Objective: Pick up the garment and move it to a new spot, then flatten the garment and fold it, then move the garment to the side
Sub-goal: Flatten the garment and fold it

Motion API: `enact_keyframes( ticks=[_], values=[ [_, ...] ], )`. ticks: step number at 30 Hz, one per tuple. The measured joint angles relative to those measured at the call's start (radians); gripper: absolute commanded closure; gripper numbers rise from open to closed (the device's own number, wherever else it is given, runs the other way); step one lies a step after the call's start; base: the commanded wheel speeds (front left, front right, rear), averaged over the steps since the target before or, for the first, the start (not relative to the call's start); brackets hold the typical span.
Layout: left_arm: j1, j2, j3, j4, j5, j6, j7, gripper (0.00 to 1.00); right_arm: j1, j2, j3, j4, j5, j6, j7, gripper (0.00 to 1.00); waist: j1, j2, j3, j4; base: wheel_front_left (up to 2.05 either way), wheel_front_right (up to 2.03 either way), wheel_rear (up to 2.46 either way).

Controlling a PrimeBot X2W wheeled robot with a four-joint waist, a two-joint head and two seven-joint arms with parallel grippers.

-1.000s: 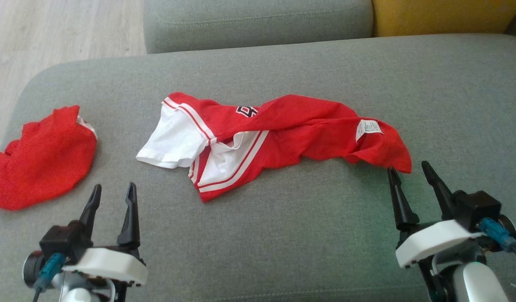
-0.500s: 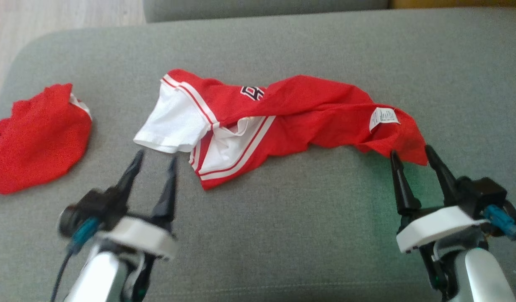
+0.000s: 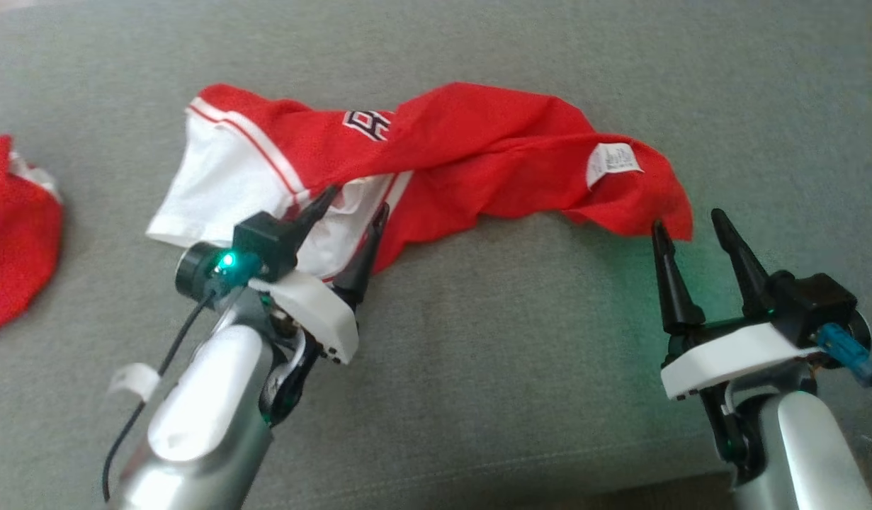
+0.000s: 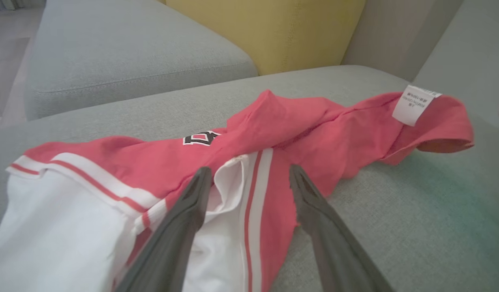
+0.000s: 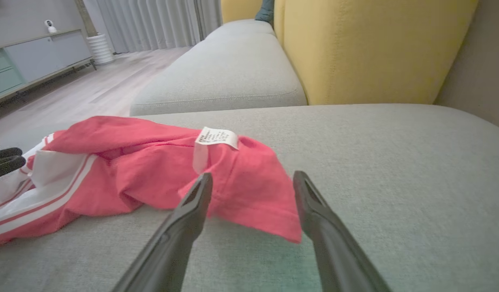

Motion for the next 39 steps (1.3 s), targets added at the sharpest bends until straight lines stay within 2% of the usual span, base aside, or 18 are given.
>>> enact_keyframes(
  ticks=[3,4,5,6,7,17,22,26,30,34,39],
  values=[
    [-0.025,0.000,0.002,0.044,0.000,-0.003,0.020,0.00,-0.006,0.000,-0.002,0.007,0.003,0.000,-0.013,0.00,0.0000,0.0000,0.018,-0.022,0.00,0.00,0.00],
    [-0.028,0.000,0.003,0.056,-0.001,-0.003,0.023,0.06,-0.006,0.000,-0.002,0.010,0.003,0.000,-0.017,0.00,0.0000,0.0000,0.023,-0.027,0.00,0.00,0.00],
    [-0.034,0.001,0.002,0.071,0.000,-0.004,0.031,0.52,-0.006,0.000,-0.003,0.014,0.003,0.000,-0.019,0.00,0.0000,0.0000,0.027,-0.032,0.00,0.00,0.00],
    [-0.037,0.002,0.003,0.080,0.000,-0.004,0.031,0.92,-0.006,0.000,-0.003,0.017,0.006,0.000,-0.021,0.00,0.0000,0.0000,0.030,-0.036,0.00,0.00,0.00],
    [-0.039,0.003,0.004,0.084,0.000,-0.004,0.029,1.00,-0.006,0.000,-0.003,0.019,0.011,0.000,-0.022,0.00,0.0000,0.0000,0.033,-0.039,0.00,0.00,0.00],
    [-0.041,0.010,0.005,0.061,0.007,0.025,-0.040,1.00,-0.006,0.000,-0.017,0.032,0.012,0.000,-0.029,0.00,0.0000,0.0000,0.010,-0.016,0.00,0.00,0.00],
    [-0.007,0.027,0.009,-0.010,0.007,0.045,-0.068,1.00,-0.006,0.000,-0.020,0.033,0.012,0.000,-0.028,0.00,0.0000,0.0000,-0.024,0.013,0.00,0.00,0.00],
    [0.055,0.046,0.022,-0.090,0.007,0.081,-0.084,1.00,-0.003,0.000,-0.026,0.032,0.010,0.000,-0.019,0.00,0.0000,0.0000,-0.056,0.039,0.00,0.00,0.00],
    [0.125,0.089,0.046,-0.193,0.007,0.118,-0.083,1.00,0.001,0.000,-0.026,0.031,0.010,0.000,-0.011,0.00,0.0000,0.0000,-0.086,0.064,0.00,0.00,0.00],
    [0.236,0.116,0.044,-0.283,0.001,0.141,-0.039,1.00,0.025,0.000,-0.026,0.024,0.010,0.000,-0.003,0.00,0.0000,0.0000,-0.106,0.081,0.00,0.00,0.00],
    [0.393,0.117,0.023,-0.327,-0.052,0.152,0.012,1.00,0.037,0.000,-0.026,0.021,0.010,0.000,-0.001,0.00,0.0000,0.0000,-0.118,0.089,0.00,0.00,0.00]
  ],
)
